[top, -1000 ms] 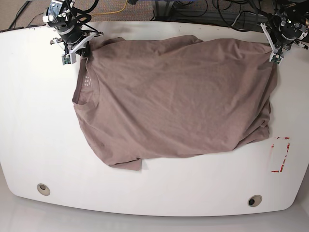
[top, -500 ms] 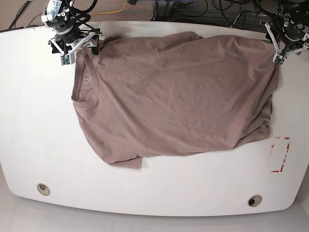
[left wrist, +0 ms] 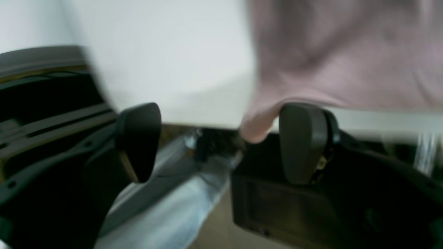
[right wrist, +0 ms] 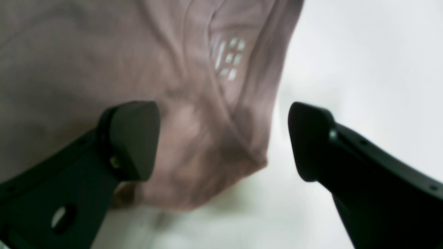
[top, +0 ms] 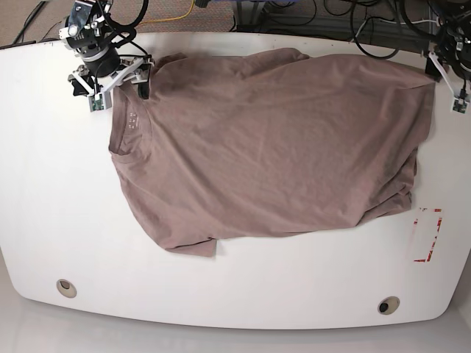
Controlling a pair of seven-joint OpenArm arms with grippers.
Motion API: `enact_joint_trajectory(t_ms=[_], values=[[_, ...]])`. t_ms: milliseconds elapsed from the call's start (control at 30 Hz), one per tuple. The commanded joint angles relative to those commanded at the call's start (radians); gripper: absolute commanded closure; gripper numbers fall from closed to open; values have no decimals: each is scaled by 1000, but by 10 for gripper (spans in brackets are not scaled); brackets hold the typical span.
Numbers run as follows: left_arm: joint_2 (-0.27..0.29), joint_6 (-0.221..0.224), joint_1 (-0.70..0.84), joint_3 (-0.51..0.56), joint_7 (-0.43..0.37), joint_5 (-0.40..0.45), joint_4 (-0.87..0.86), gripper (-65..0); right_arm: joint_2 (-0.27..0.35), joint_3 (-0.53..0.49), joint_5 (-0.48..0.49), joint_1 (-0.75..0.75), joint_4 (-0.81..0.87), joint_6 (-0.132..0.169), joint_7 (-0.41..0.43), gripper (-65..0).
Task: Layout the t-shirt on the table in an organized manner, then fold the t-shirt properly
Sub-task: 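Lay the shirt flat and release both grippers at its shoulders, then move both grippers to the shirt's hem corners and grasp them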
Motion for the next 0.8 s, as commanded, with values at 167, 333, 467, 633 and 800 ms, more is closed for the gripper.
enact_joint_trajectory(t_ms=[167, 333, 467, 633, 800], values=[[-40, 0, -75, -44, 87, 0, 0, -506, 3, -2, -2, 5, 0, 0, 0, -561], [-40, 0, -150, -84, 87, 0, -5, -506, 3, 0, -2, 54, -6, 0, 0, -561], [-38, 0, -245, -81, 87, 3, -6, -506, 3, -2, -2, 124, -8, 0, 0, -561], [-34, 0, -400, 6, 87, 5, -9, -506, 3, -2, -54, 256, -61, 0, 0, -563], [-11, 0, -557, 129, 87, 5, -60, -506, 3, -2, -138, 397, -150, 9, 3, -563]])
